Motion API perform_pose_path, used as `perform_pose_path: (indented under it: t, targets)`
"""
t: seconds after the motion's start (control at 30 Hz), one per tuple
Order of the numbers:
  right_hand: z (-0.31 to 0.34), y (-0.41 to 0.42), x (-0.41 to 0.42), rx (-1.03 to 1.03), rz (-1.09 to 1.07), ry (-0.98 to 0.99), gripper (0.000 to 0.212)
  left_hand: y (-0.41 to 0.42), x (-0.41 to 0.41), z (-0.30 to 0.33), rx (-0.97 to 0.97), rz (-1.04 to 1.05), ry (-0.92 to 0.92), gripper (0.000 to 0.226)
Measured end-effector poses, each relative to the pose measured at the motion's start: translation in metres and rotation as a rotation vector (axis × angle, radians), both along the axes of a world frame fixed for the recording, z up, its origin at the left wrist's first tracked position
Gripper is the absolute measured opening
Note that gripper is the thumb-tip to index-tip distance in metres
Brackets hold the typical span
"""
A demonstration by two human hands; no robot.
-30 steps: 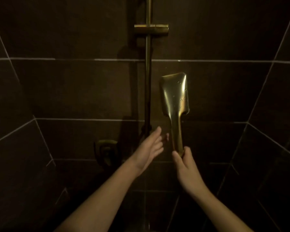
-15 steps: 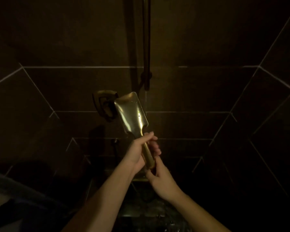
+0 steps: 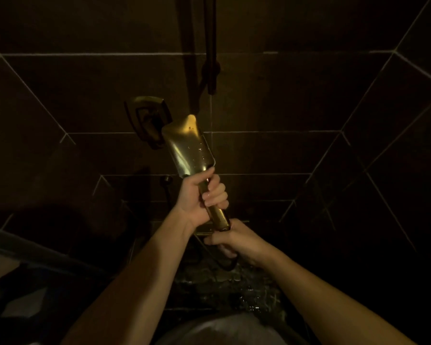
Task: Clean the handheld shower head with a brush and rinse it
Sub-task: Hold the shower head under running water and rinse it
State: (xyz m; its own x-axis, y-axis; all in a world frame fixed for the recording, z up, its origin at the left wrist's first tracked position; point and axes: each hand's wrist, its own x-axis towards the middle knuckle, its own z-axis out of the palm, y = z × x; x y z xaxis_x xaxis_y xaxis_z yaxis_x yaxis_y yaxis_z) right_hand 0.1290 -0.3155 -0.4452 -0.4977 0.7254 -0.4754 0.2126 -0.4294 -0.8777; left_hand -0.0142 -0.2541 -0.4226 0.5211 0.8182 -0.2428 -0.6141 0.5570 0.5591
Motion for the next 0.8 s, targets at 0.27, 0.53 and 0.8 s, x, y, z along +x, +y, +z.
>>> perform_pose_path:
  t: [0.27,0.53,0.8]
  targets:
    - [0.003,0.007,-0.004,0.177,-0.284,-0.13,0.02,0.006,0.027,0.027,-0.005,0.191,0.234,0.055]
    - [-0.003,0.011,-0.003,0.328,-0.429,-0.226,0.02,-0.003,0.055,0.043,-0.1,0.562,0.407,0.051]
    - [0.015,0.025,-0.001,0.468,-0.392,-0.437,0.012,0.009,0.057,0.055,-0.184,0.695,0.402,0.025]
